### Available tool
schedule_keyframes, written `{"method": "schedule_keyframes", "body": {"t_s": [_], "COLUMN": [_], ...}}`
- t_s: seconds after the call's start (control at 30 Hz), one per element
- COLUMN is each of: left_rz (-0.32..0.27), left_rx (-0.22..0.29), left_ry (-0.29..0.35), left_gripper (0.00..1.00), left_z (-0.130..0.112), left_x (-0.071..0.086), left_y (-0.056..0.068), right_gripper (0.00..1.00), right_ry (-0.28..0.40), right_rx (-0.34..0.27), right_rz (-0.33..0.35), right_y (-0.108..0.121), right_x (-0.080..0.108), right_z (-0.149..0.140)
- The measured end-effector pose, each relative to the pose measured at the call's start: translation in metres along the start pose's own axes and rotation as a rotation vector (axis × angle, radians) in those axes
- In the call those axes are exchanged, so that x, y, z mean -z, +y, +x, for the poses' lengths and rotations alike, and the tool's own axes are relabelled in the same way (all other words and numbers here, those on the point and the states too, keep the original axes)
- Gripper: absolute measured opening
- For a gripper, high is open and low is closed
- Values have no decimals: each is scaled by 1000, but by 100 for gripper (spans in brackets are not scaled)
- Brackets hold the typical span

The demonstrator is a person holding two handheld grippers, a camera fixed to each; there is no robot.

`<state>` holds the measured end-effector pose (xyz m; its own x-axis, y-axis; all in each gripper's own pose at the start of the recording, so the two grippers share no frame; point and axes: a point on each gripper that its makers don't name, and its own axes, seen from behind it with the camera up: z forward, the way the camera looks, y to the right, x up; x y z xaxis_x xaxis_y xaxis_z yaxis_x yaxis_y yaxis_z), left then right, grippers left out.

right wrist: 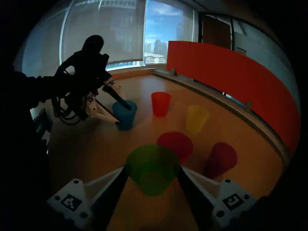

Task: Pour water

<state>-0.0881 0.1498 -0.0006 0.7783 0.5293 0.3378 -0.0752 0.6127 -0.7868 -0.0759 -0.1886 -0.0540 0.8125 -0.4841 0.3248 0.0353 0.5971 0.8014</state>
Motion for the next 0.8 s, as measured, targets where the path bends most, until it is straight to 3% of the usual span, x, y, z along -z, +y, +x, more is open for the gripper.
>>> {"method": "schedule_keyframes", "body": {"t_s": [0.8], "left_rz": [-12], "left_rx": [-26], "left_ry": [-44], "left_gripper": [85], "left_z": [-15], "left_x": [-3], "left_y": [4], "right_gripper": [91], "right_ry": [-33], "right_rx": [-16], "right_rz": [-8], "right_y": [2], "right_x": [-5], "right_z": [-24]}}
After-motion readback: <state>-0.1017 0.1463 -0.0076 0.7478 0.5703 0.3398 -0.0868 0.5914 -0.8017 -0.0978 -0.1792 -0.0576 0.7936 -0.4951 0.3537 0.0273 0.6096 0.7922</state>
